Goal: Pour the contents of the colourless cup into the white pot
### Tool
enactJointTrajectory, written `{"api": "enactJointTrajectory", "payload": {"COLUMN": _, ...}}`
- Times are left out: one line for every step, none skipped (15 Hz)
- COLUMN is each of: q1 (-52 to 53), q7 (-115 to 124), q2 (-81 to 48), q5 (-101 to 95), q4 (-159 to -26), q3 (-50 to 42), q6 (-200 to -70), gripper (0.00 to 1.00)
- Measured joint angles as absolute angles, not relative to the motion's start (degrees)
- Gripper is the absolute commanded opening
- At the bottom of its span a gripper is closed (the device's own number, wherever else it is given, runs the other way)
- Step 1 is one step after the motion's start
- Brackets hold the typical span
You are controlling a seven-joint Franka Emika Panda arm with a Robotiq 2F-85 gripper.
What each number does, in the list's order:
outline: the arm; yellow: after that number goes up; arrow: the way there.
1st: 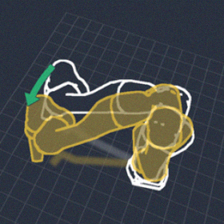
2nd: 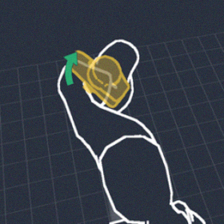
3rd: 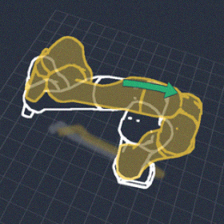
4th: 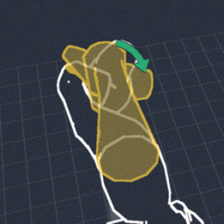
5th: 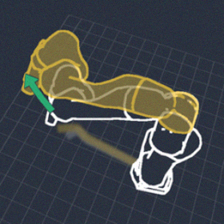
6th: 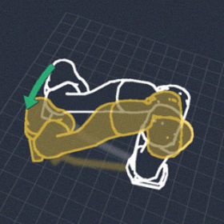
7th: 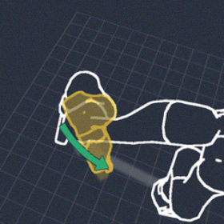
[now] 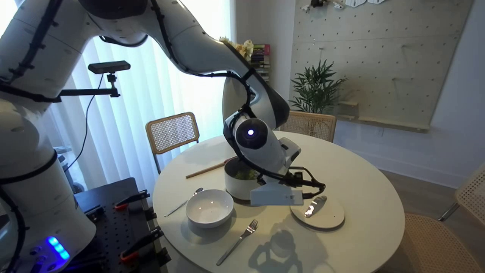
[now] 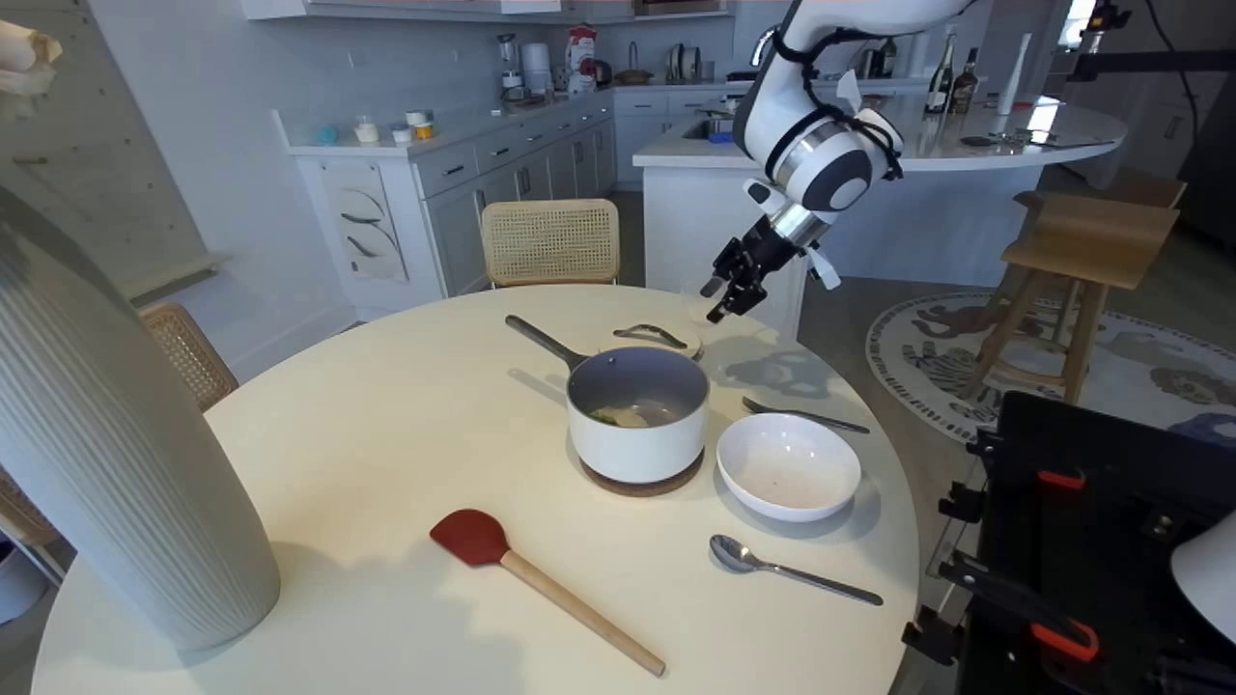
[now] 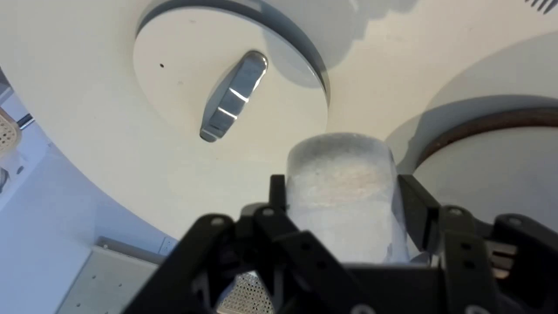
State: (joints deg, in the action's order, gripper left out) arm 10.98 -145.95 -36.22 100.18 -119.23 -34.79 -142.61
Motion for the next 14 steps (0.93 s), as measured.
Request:
{"api": "enactJointTrajectory", "payload": {"q1": 9.4, "q7": -145.9, "q2": -34.6, "q5": 99.2, "q4": -119.5, "q3": -32.4, "q6": -144.2, "gripper": 0.39}}
{"api": "enactJointTrajectory", "payload": {"q1": 7.7, "q7": -145.9, "q2": -33.2, "q5": 98.4, "q4": -119.8, "q3": -30.1, "q6": -145.6, "gripper": 0.39}}
{"api": "enactJointTrajectory", "payload": {"q1": 6.0, "q7": -145.9, "q2": -31.9, "q5": 97.7, "q4": -120.2, "q3": -27.8, "q6": -146.7, "gripper": 0.39}}
{"api": "enactJointTrajectory", "payload": {"q1": 4.4, "q7": -145.9, "q2": -30.7, "q5": 97.1, "q4": -120.6, "q3": -25.7, "q6": -147.7, "gripper": 0.39}}
{"api": "enactJointTrajectory", "payload": {"q1": 2.9, "q7": -145.9, "q2": -29.7, "q5": 96.8, "q4": -121.1, "q3": -23.7, "q6": -148.4, "gripper": 0.39}}
{"api": "enactJointTrajectory", "payload": {"q1": 1.7, "q7": -145.9, "q2": -28.9, "q5": 96.6, "q4": -121.5, "q3": -22.1, "q6": -148.9, "gripper": 0.39}}
{"api": "enactJointTrajectory", "payload": {"q1": 0.6, "q7": -145.9, "q2": -28.2, "q5": 96.4, "q4": -121.9, "q3": -20.7, "q6": -149.4, "gripper": 0.39}}
{"api": "enactJointTrajectory", "payload": {"q1": -0.2, "q7": -145.9, "q2": -27.6, "q5": 96.1, "q4": -122.4, "q3": -19.6, "q6": -149.8, "gripper": 0.39}}
{"api": "enactJointTrajectory", "payload": {"q1": -0.8, "q7": -145.9, "q2": -27.2, "q5": 95.9, "q4": -122.8, "q3": -18.7, "q6": -150.2, "gripper": 0.39}}
{"api": "enactJointTrajectory", "payload": {"q1": -0.8, "q7": -145.9, "q2": -26.8, "q5": 95.9, "q4": -123.1, "q3": -18.5, "q6": -150.3, "gripper": 0.39}}
{"api": "enactJointTrajectory", "payload": {"q1": -0.7, "q7": -145.9, "q2": -26.5, "q5": 95.9, "q4": -123.5, "q3": -18.5, "q6": -150.3, "gripper": 0.39}}
{"api": "enactJointTrajectory", "payload": {"q1": -0.4, "q7": -145.9, "q2": -26.3, "q5": 95.9, "q4": -123.9, "q3": -18.5, "q6": -150.3, "gripper": 0.39}}
{"api": "enactJointTrajectory", "payload": {"q1": -0.1, "q7": -145.9, "q2": -26.0, "q5": 95.9, "q4": -124.2, "q3": -18.5, "q6": -150.3, "gripper": 0.39}}
{"api": "enactJointTrajectory", "payload": {"q1": 0.3, "q7": -145.9, "q2": -25.8, "q5": 96.0, "q4": -124.5, "q3": -18.5, "q6": -150.3, "gripper": 0.39}}
